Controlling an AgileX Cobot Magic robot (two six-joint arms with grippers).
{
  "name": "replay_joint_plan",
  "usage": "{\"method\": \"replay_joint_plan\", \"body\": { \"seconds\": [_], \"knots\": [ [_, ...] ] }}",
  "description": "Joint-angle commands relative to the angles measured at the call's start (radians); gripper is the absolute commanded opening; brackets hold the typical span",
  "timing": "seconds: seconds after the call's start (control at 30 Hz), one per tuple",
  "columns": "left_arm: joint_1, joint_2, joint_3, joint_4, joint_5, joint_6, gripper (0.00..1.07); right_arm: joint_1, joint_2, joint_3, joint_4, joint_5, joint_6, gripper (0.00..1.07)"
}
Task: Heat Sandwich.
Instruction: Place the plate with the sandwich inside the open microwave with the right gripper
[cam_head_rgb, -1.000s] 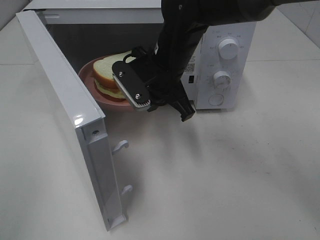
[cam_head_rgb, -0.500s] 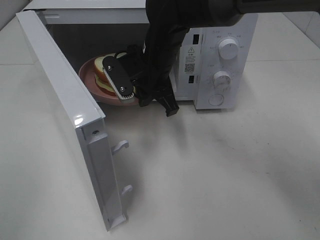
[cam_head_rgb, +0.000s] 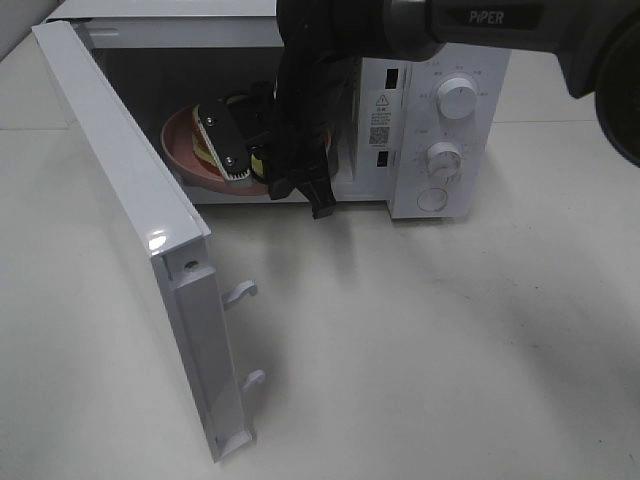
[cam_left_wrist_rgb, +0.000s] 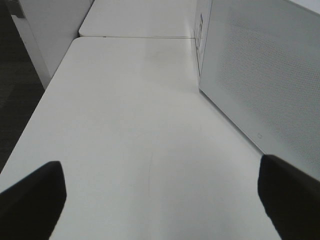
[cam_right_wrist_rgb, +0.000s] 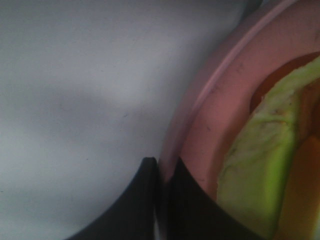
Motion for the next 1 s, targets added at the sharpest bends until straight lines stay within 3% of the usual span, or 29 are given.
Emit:
{"method": "replay_joint_plan", "body": {
  "seconds": [0.03, 0.27, 0.67, 0.8, 0.87, 0.93, 0.97, 1.0],
  "knots": [
    [0.0, -0.026, 0.0, -0.007, -0.011, 0.002, 0.98, -0.007, 0.012, -0.036, -0.008, -0.013, 0.021, 0.03],
    [0.0, -0.026, 0.0, -0.007, -0.011, 0.002, 0.98, -0.019, 0.052, -0.094, -0.012, -0.025, 0.028, 0.04],
    [0.0, -0.026, 0.0, -0.007, -0.011, 0.002, 0.98, -0.042, 0.063, -0.097, -0.011, -0.073, 0.027, 0.07],
    [0.0, -0.026, 0.0, -0.007, -0.011, 0.002, 0.98, -0.042, 0.063, -0.097, -0.01, -0.094, 0.088, 0.19],
    [0.0, -0.026, 0.0, -0.007, -0.011, 0.002, 0.98, -0.042, 0.063, -0.097, -0.015, -0.103, 0.138, 0.34],
    [0.0, -0.026, 0.0, -0.007, -0.011, 0.002, 0.98, -0.042, 0.063, -0.097, -0.015, -0.102, 0.146, 0.39],
    [0.0, -0.026, 0.0, -0.007, -0.011, 0.002, 0.98, -0.042, 0.063, -0.097, -0.015, -0.1, 0.172, 0.51],
    [0.0, -0.026, 0.0, -0.007, -0.011, 0.002, 0.98, -0.042, 0.063, -0.097, -0.015, -0.098, 0.189, 0.56]
  ]
}}
